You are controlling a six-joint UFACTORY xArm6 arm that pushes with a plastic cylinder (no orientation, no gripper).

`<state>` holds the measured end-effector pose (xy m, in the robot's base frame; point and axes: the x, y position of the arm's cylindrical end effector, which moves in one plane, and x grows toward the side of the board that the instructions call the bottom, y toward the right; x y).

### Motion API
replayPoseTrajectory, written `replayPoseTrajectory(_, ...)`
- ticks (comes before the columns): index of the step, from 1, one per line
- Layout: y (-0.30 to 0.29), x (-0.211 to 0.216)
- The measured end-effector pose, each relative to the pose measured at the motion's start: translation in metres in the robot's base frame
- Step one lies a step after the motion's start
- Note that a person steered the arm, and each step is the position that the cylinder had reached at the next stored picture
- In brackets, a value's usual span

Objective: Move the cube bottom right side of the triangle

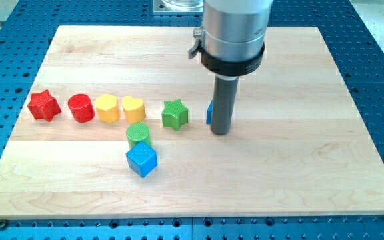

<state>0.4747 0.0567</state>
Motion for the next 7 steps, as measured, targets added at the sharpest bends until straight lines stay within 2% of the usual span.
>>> replayPoseTrajectory(1,0.001,0.015)
replayPoseTrajectory(2,-0.068,0.102)
replayPoseTrajectory(3,-0.16,0.143)
replayPoseTrajectory(4,-0.197,0.117)
replayPoseTrajectory(5,-0.154,0.083)
replayPoseTrajectory(7,-0.035,0.06)
